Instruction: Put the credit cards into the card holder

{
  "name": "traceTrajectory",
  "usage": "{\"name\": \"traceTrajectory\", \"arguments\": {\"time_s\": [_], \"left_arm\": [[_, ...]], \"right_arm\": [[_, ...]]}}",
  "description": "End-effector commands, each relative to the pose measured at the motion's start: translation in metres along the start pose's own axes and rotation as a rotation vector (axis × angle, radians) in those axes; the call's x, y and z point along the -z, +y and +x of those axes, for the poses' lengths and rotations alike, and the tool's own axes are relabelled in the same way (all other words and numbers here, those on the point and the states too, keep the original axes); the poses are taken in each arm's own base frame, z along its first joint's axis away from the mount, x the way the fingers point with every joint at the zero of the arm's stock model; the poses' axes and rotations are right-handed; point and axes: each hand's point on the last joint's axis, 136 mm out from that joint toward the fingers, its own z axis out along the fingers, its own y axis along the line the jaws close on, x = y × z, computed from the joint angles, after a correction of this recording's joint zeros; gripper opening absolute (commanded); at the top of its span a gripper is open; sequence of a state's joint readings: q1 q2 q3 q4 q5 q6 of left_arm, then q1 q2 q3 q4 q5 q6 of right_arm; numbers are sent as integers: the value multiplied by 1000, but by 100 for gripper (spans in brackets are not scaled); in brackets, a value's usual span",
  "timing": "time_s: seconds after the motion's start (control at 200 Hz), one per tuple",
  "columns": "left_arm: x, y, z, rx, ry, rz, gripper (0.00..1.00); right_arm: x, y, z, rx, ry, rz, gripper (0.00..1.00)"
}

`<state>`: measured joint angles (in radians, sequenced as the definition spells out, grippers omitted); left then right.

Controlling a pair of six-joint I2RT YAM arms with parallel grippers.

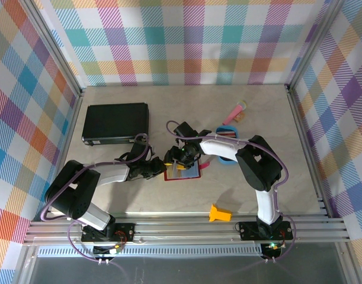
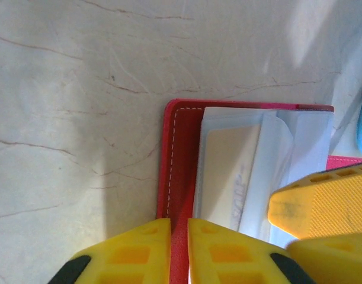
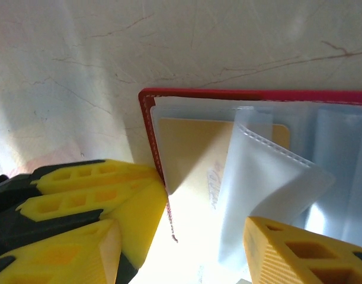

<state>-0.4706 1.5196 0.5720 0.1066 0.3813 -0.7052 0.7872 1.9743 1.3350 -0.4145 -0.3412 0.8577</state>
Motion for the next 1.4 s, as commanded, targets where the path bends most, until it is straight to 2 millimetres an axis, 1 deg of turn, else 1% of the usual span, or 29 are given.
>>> {"name": "traceTrajectory", "arguments": {"time_s": [0.0,0.235,0.315,0.41,0.56,0.705,0.895,1.03,1.145,1.26,1.395], "left_arm": [[5,-6,2,-27,-4,16,8],[12,-3,0,-38,-20,-16,3],[17,0,1,-37,-22,-45,1],[24,-2,3,-39,-22,-48,0],[36,-15,14,-1,-7,40,0],[41,-33,28,18,1,153,0],[36,-54,44,-55,22,229,0],[26,-65,48,-140,21,257,0],[16,-67,47,-205,10,230,0],[9,-60,42,-239,-20,187,0],[7,-52,35,-280,-63,145,0]], "right_arm": [[-3,1,0,-20,-7,2,56],[-5,-2,-1,-30,-7,13,56],[-6,-2,-2,-32,-7,14,56],[-7,-2,-3,-33,-8,12,56],[-7,1,-4,-32,-6,7,56],[-7,2,-4,-29,-6,5,56],[-6,2,-4,-24,-4,5,56],[-7,3,-4,-24,-2,1,56],[-5,6,-4,-17,-3,-4,56],[-3,6,-4,-17,-4,-7,56],[-2,8,-4,-16,-6,-15,56]]}}
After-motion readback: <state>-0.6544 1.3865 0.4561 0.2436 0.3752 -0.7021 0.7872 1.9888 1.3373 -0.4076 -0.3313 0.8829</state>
